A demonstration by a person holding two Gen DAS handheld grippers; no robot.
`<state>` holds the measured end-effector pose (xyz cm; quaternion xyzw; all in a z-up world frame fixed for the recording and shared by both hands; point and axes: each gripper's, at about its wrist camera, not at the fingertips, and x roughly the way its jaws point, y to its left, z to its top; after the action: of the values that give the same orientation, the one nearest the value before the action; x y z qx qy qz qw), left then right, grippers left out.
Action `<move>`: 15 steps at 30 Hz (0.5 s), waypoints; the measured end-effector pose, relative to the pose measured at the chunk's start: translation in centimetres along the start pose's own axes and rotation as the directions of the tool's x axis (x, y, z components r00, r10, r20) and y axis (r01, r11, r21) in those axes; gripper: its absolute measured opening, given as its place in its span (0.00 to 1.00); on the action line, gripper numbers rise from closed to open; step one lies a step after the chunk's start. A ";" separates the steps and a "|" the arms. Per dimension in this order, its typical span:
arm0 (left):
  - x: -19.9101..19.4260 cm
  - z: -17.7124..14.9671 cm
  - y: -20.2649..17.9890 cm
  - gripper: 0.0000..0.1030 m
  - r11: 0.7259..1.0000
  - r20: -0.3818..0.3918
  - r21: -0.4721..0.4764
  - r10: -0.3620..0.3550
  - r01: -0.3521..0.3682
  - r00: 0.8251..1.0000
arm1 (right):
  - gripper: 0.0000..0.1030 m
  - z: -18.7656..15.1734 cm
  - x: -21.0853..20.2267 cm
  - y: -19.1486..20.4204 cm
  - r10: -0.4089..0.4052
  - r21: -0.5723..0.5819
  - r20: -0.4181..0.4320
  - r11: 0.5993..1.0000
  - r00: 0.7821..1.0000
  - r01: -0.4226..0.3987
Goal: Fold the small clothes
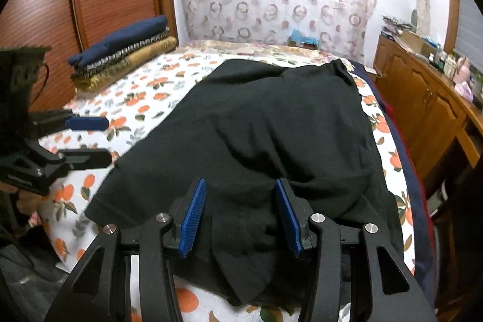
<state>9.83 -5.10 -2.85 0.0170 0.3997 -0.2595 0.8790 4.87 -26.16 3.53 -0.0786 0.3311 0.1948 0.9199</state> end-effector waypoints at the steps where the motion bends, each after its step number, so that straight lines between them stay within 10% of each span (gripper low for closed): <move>1: 0.1 0.0 -0.1 0.77 1.000 -0.003 0.001 -0.001 0.001 1.000 | 0.43 -0.2 0.1 0.0 -0.002 -0.006 -0.008 1.000 1.000 0.002; 4: 0.3 -0.2 -0.4 0.77 1.000 -0.008 0.004 -0.008 0.008 1.000 | 0.12 -0.8 -0.5 -0.8 0.007 -0.003 -0.007 1.000 1.000 -0.007; 15: 0.6 -0.4 -1.6 0.77 0.999 -0.022 0.023 -0.033 0.033 0.999 | 0.09 -3.8 -7.9 -5.0 -0.111 0.091 0.021 0.990 0.994 0.109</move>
<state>9.09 -6.67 -3.21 0.0236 0.4064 -0.2785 0.8699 -0.84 -34.16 5.73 -0.0528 0.3229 0.1298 0.9360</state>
